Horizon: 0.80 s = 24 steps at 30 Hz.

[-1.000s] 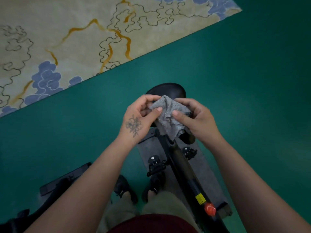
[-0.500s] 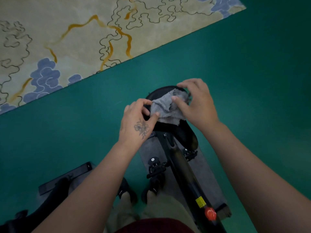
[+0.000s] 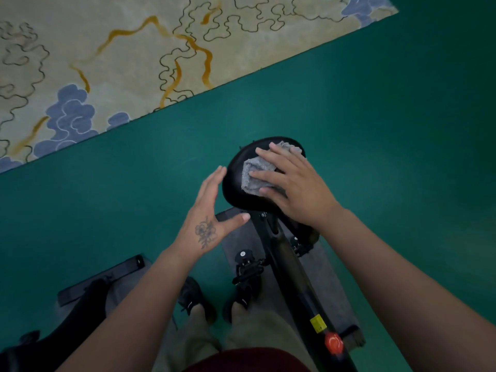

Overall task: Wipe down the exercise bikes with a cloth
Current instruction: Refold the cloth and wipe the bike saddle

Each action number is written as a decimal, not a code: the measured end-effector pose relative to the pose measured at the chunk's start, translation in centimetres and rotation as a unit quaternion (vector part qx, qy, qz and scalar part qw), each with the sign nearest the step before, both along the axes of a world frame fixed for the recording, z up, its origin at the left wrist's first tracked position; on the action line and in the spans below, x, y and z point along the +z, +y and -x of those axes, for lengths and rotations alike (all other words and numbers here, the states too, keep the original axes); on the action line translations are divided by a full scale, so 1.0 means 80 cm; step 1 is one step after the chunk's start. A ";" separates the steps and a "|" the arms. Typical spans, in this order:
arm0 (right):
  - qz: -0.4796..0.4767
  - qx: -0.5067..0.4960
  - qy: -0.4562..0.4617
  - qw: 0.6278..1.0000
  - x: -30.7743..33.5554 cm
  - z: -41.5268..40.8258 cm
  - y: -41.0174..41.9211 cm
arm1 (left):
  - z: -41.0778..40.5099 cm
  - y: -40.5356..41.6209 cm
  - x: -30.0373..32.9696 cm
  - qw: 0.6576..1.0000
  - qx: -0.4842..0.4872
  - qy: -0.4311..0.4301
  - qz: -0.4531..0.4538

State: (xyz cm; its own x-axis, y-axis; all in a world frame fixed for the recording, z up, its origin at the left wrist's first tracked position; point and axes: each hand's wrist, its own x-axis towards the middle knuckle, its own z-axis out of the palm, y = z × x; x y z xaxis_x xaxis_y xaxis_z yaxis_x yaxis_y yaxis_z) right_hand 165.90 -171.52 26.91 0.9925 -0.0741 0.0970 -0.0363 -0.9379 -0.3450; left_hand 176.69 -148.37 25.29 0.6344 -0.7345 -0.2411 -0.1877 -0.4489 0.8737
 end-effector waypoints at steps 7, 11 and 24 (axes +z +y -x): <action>-0.017 0.003 0.026 0.999 -0.002 -0.027 -0.025 | 0.005 -0.003 0.000 0.999 -0.001 0.025 0.020; -0.079 -0.039 0.032 0.996 -0.005 -0.033 -0.034 | 0.007 -0.003 -0.001 0.999 -0.005 0.031 0.020; -0.245 -0.197 0.080 0.946 0.003 0.049 -0.002 | 0.015 -0.001 0.002 0.998 0.002 0.054 0.029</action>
State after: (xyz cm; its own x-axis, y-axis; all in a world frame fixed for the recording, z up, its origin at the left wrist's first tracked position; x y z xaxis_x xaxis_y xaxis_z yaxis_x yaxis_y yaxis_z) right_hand 162.00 -171.65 27.11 0.8778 -0.4379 -0.1943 -0.4382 -0.5701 -0.6950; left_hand 175.52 -148.45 25.48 0.6090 -0.7471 -0.2664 -0.0892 -0.3983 0.9129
